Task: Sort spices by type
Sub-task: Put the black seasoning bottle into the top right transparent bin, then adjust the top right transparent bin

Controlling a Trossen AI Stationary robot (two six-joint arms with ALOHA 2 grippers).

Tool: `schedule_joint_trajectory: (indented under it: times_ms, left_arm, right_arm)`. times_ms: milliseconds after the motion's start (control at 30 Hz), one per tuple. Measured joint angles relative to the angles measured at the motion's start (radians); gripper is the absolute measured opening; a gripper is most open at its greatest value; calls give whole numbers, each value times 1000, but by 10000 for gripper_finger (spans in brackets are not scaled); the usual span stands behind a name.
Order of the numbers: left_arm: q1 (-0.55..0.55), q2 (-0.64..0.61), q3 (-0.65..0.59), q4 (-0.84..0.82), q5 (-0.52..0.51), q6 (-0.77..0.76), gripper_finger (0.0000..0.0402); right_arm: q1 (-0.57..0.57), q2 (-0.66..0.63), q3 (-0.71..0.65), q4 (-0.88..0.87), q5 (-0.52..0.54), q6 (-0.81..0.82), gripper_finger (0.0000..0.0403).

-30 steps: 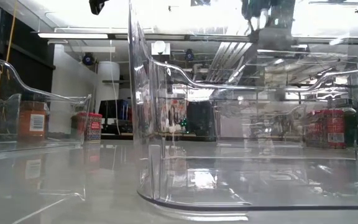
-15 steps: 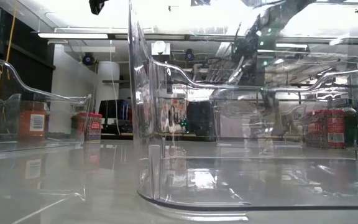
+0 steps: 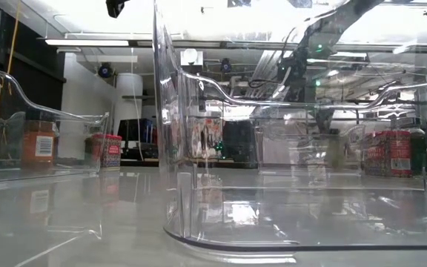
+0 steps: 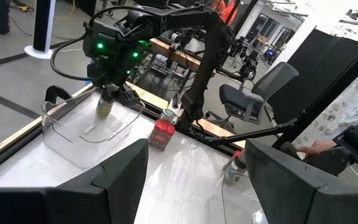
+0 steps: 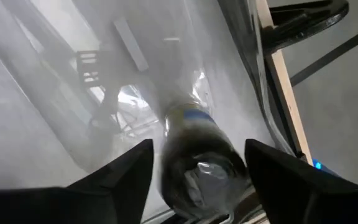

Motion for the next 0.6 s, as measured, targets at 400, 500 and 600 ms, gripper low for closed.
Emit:
schedule_joint_trajectory:
  times_ms: [400, 500, 600]
  left_arm:
    - [0, 0, 0, 0, 0, 0, 255]
    - [0, 0, 0, 0, 0, 10, 255]
    - [0, 0, 0, 0, 0, 31, 255]
  right_arm:
    - [3, -40, 0, 10, 18, 10, 280]
    - [8, -82, 1, 35, 3, 18, 281]
    - [21, -130, 1, 63, -60, 35, 280]
